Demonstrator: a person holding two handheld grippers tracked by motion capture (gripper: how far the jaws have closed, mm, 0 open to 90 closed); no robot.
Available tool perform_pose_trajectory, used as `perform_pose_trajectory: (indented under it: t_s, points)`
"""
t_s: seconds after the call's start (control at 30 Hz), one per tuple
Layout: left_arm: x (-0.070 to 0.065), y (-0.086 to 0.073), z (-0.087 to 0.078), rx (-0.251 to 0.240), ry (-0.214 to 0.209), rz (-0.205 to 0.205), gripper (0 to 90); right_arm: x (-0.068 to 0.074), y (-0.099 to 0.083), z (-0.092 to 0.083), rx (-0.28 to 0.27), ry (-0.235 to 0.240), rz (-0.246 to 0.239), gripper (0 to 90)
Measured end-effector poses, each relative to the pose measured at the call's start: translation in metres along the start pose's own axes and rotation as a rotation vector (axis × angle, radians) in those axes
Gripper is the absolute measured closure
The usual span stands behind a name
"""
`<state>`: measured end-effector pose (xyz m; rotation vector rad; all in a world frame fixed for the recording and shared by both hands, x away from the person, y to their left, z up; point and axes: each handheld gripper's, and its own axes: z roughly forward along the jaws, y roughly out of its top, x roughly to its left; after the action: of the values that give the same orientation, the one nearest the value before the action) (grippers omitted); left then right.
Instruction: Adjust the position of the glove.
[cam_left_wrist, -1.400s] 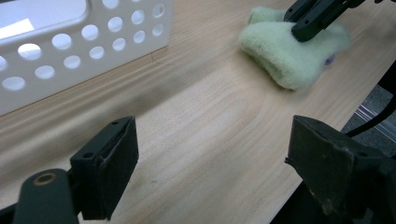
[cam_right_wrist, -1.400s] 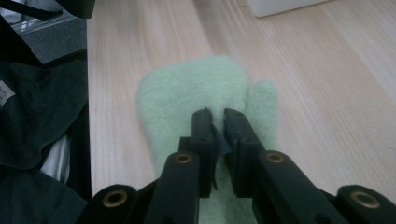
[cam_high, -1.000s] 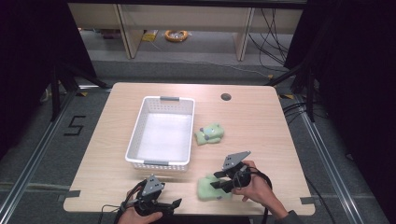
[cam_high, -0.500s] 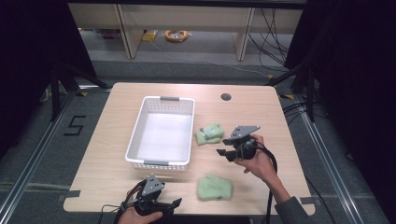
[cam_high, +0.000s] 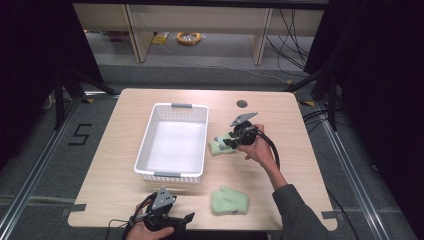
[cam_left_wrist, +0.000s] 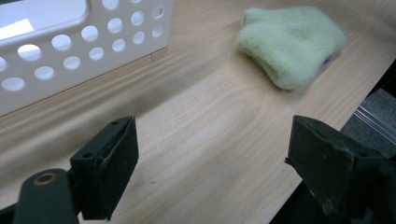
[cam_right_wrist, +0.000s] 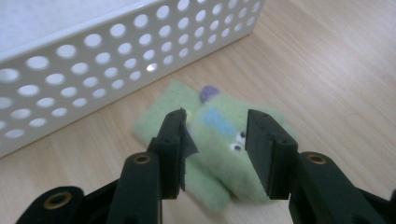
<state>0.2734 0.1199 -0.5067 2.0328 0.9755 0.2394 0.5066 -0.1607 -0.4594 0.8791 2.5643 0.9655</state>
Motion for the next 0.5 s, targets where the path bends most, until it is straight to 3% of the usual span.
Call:
perform_pose_trajectory:
  t_s: [0.13, 0.2, 0.27, 0.3, 0.4, 0.43, 0.5]
  points:
    - [-0.001, 0.000, 0.001, -0.007, -0.001, -0.010, 15.7, -0.004, 0.005, 0.014, 0.027, -0.010, 0.076, 59.8]
    - [-0.001, 0.000, 0.001, -0.006, -0.002, -0.012, 15.7, -0.003, 0.007, 0.017, 0.050, -0.001, 0.089, 60.1]
    - [-0.001, 0.000, 0.001, -0.006, -0.002, -0.012, 15.7, -0.003, 0.007, 0.020, 0.035, -0.003, 0.087, 60.1]
    - [0.000, 0.000, 0.000, 0.007, -0.003, 0.003, 15.7, -0.002, 0.008, 0.023, 0.071, -0.007, 0.120, 60.1]
    - [0.000, 0.000, 0.000, 0.004, -0.002, -0.001, 15.7, -0.004, 0.008, 0.027, 0.072, -0.015, 0.102, 60.3]
    - [0.000, 0.000, 0.000, 0.000, 0.001, -0.001, 15.7, -0.004, 0.007, 0.031, 0.075, -0.054, 0.127, 60.4]
    - [0.000, 0.000, -0.001, -0.003, 0.002, -0.001, 15.7, -0.006, 0.005, 0.033, 0.098, -0.015, 0.129, 60.4]
